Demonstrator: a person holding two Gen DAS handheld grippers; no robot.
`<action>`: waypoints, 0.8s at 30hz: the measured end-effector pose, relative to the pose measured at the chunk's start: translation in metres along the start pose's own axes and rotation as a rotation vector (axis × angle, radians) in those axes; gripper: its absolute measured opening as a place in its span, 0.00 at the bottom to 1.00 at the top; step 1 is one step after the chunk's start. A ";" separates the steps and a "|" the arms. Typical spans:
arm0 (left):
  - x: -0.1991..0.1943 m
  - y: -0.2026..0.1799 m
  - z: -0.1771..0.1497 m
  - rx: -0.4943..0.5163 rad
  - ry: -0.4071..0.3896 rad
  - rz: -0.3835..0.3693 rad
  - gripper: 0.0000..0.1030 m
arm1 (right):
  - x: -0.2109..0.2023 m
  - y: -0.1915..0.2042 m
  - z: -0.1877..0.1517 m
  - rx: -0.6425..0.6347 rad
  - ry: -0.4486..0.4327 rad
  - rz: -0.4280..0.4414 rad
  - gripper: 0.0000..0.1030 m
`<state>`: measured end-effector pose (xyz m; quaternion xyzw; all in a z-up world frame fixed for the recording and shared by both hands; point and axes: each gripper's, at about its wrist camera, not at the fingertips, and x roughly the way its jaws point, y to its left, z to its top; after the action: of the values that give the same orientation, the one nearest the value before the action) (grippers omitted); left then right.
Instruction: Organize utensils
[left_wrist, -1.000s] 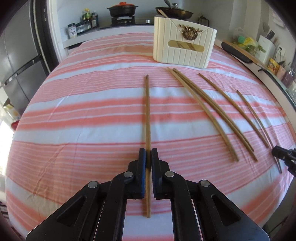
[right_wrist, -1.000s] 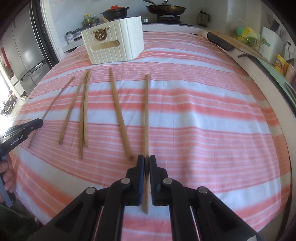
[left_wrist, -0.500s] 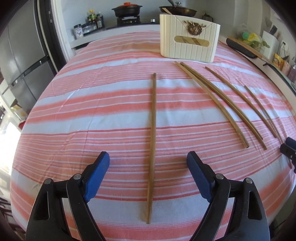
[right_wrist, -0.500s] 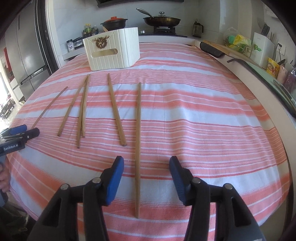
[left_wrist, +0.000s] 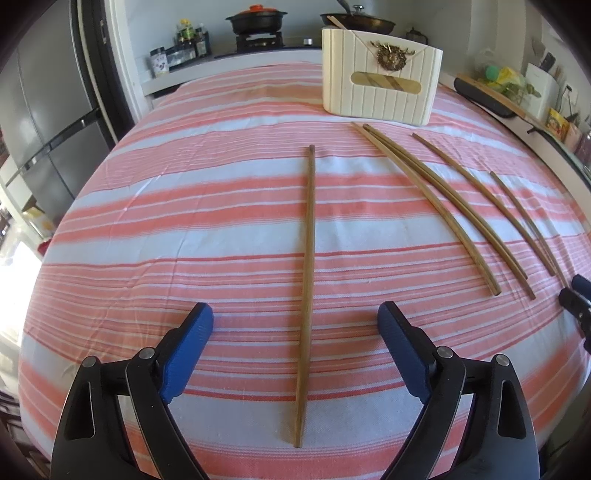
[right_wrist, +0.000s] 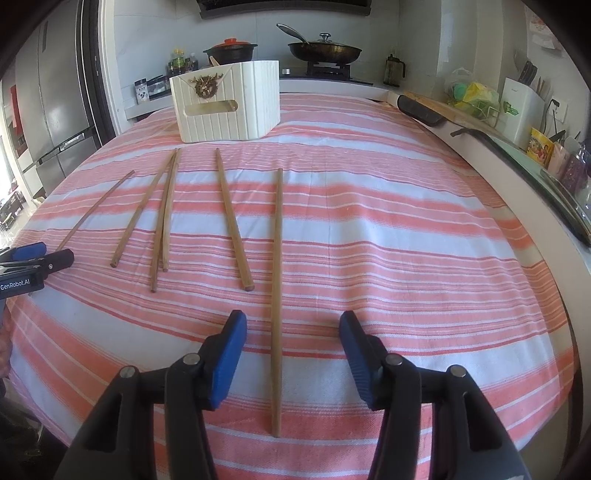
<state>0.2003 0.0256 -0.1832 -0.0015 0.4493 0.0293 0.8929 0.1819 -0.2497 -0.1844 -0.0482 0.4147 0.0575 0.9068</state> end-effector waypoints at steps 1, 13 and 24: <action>0.000 0.001 0.000 0.000 -0.001 0.000 0.89 | 0.000 0.000 -0.001 -0.001 -0.004 0.001 0.53; 0.000 0.002 0.000 -0.004 0.004 -0.007 0.90 | 0.000 -0.001 -0.001 0.009 -0.003 0.002 0.53; -0.004 0.017 0.048 0.074 0.065 -0.204 0.90 | -0.001 -0.019 0.058 0.036 0.114 0.134 0.53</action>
<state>0.2355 0.0438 -0.1508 -0.0151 0.4762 -0.0786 0.8757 0.2279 -0.2603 -0.1452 -0.0073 0.4691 0.1078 0.8765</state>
